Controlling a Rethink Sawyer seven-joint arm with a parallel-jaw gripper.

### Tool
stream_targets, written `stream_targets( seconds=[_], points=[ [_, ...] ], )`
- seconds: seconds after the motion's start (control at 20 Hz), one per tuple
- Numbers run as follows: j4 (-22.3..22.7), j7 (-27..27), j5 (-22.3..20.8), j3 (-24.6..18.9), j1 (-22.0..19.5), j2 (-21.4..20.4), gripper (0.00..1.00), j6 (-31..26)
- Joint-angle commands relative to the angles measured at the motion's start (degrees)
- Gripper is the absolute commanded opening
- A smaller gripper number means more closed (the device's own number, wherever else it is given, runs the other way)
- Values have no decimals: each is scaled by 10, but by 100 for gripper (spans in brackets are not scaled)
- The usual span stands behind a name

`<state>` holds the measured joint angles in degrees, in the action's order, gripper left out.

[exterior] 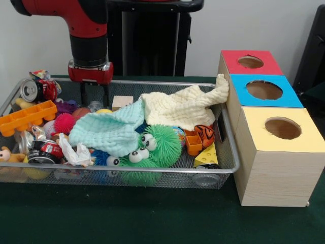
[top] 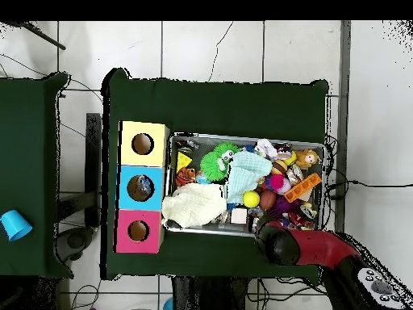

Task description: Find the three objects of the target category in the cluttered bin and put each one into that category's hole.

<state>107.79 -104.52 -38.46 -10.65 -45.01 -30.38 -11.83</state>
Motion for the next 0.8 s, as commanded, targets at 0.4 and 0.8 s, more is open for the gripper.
stream_targets(
  seconds=[0.4,0.8],
  points=[
    [-45,-5,-33,-18,-9,29,100,21],
    [-46,-7,-32,-20,-13,33,0,25]
  ],
)
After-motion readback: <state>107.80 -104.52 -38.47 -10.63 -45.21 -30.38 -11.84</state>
